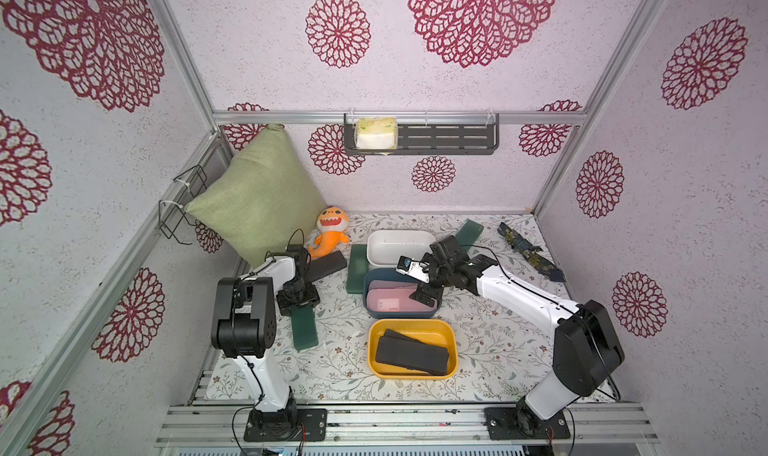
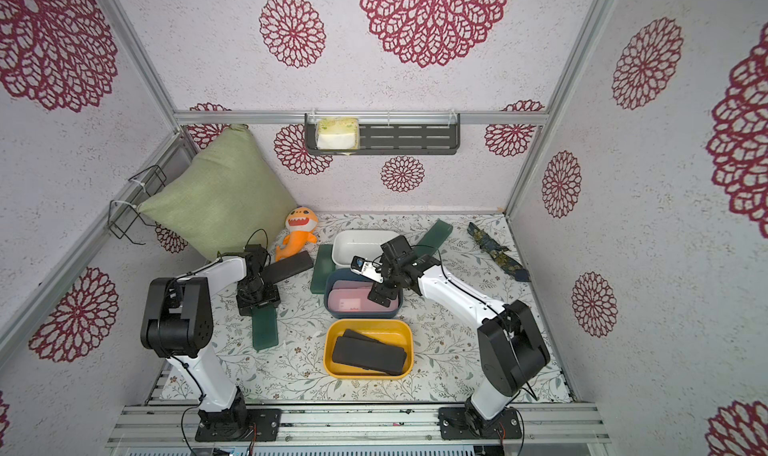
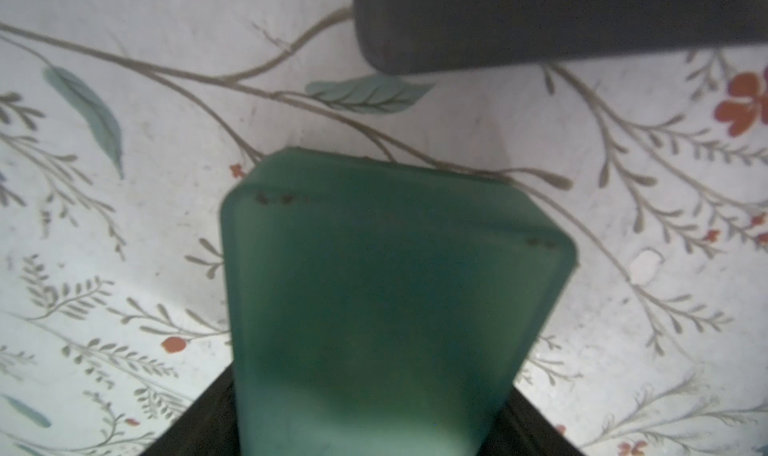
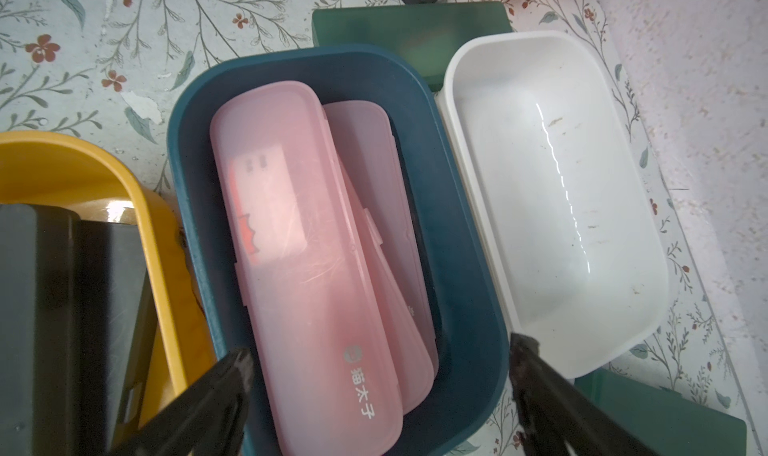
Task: Place the pencil cases by color into the storage box
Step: Pick up the pencil case from the center of the board, then place the pencil case at the storage box.
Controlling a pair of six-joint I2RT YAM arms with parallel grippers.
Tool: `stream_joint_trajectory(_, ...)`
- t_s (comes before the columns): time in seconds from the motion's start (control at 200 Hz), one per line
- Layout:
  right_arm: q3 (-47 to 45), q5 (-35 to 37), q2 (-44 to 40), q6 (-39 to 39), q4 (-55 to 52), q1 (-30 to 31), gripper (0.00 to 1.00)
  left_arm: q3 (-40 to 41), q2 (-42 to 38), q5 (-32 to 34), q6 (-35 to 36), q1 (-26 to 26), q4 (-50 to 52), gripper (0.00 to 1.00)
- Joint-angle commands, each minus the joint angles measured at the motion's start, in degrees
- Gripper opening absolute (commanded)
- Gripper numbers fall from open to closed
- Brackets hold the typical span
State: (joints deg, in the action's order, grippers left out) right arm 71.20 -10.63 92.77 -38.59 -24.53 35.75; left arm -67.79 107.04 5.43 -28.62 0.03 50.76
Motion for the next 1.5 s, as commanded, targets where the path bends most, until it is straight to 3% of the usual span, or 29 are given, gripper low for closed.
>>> stream_joint_trajectory(0.0, -0.4, 0.5, -2.7, 1.4, 0.3, -0.3, 0.99, -0.9, 0.9, 0.4, -0.4, -0.8, 0.7, 0.68)
stream_joint_trajectory(0.14, -0.6, 0.8, -3.0, 1.5, 0.6, -0.3, 0.99, -0.8, -0.3, 0.4, -1.0, -1.5, 1.1, 0.58)
stream_joint_trajectory(0.285, -1.4, 1.7, -3.9, 2.2, 2.3, -0.3, 0.99, -0.2, -3.2, 0.1, -2.4, -2.8, 1.4, 0.3)
stream_joint_trajectory(0.715, -7.7, 4.4, -11.1, 7.9, 9.6, -1.5, 0.99, -4.6, -16.2, 3.6, -2.0, -9.4, 6.3, 0.23)
stream_joint_trajectory(0.946, -10.2, 7.5, -15.6, 16.0, 17.1, -5.1, 0.99, -16.6, -13.0, 4.8, 8.2, -12.6, 2.5, 0.17)
stream_joint_trajectory(1.301, -13.8, 12.6, -18.8, 23.7, 21.9, -8.1, 0.99, -37.7, 1.4, 4.7, 29.4, -19.0, -6.6, 0.16)
stream_joint_trajectory(1.496, -15.1, 12.4, -19.4, 25.2, 23.3, -8.7, 0.99, -41.0, 7.7, 3.8, 40.6, -22.2, -16.5, 0.15)
